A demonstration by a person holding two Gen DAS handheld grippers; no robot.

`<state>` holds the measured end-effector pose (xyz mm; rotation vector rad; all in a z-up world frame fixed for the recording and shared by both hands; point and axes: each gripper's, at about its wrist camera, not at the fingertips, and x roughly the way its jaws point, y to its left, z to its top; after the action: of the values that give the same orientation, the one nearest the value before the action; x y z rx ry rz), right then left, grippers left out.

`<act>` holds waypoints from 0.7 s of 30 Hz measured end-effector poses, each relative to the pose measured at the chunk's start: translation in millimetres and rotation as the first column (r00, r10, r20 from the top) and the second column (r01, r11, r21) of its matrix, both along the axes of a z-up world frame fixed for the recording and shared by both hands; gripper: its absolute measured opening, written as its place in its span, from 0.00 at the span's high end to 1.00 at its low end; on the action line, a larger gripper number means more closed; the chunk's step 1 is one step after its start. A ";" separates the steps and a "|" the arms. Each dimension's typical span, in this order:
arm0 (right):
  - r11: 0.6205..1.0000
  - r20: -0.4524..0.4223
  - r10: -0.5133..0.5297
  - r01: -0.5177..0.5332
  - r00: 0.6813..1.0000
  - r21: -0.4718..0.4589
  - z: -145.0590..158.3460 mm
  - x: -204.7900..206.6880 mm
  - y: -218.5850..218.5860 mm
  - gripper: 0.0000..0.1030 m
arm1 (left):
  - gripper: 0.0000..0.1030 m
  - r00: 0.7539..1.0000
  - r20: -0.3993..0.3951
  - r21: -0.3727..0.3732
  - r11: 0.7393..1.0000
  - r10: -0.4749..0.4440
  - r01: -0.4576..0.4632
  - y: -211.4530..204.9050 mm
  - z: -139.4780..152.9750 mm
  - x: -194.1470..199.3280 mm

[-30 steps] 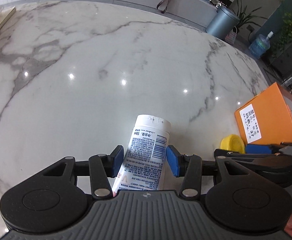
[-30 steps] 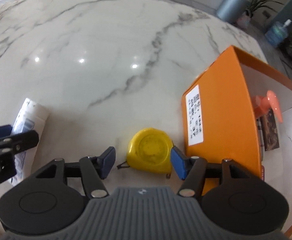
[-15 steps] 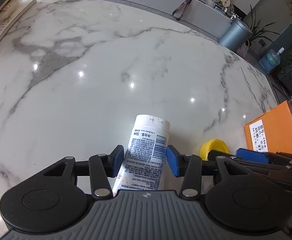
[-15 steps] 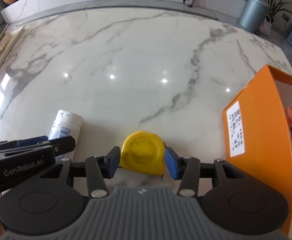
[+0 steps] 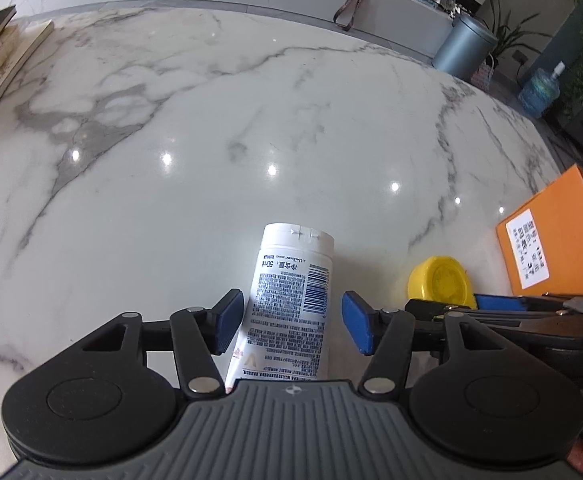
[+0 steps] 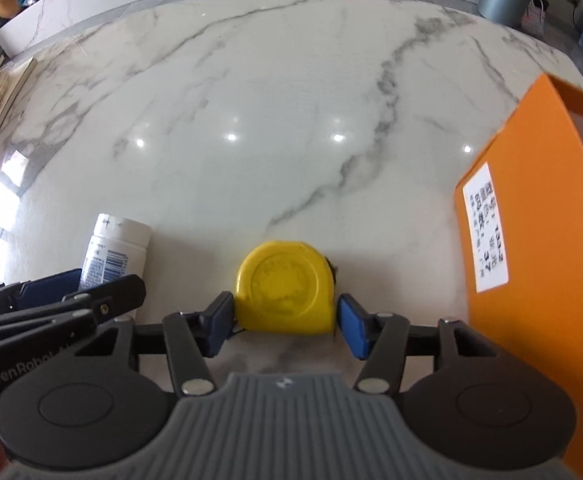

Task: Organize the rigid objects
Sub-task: 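Grasp the yellow tape measure with the right tool while the left tool grasps the white lotion tube, then carry the tape measure into the orange box with the right tool and release it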

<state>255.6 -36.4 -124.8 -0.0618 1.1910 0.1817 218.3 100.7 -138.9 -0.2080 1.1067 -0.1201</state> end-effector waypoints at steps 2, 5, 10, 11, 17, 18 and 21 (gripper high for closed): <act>1.000 0.007 0.009 -0.009 1.000 -0.010 -0.4 -1.4 -0.8 0.44 | 0.35 1.000 0.003 0.023 1.000 -0.010 0.010 -3.5 0.1 0.2; 1.000 0.017 0.019 -0.019 1.000 -0.006 -0.7 -1.2 -3.3 0.45 | 0.35 0.999 0.010 0.091 0.995 -0.041 0.040 -13.5 -0.5 -0.3; 0.999 0.013 -0.005 0.005 1.000 0.031 0.8 0.2 -13.3 0.46 | 0.48 0.996 0.022 0.219 0.972 -0.089 0.082 -30.4 -2.4 -0.3; 0.999 0.010 -0.010 0.009 1.000 0.049 2.0 -1.3 -15.8 0.46 | 0.48 0.996 0.024 0.207 0.975 -0.082 0.075 -28.1 -2.1 0.1; 0.995 0.038 0.029 -0.033 0.999 0.098 20.2 -18.7 -22.6 0.46 | 0.50 0.999 0.052 0.117 0.993 -0.014 0.007 -11.6 8.1 -1.7; 0.993 0.042 0.032 -0.037 0.999 0.109 24.2 -21.5 -24.9 0.46 | 0.50 0.998 0.062 0.101 0.995 -0.010 0.004 -11.4 14.8 -4.4; 0.989 0.068 0.045 -0.054 0.997 0.140 38.4 -31.5 -33.2 0.46 | 0.51 0.997 0.081 0.059 0.998 -0.007 0.003 -14.2 36.1 -16.8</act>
<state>224.1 -69.6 -86.4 0.0270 1.1094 0.3050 201.5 86.5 -102.9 -0.1468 1.0290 -0.0995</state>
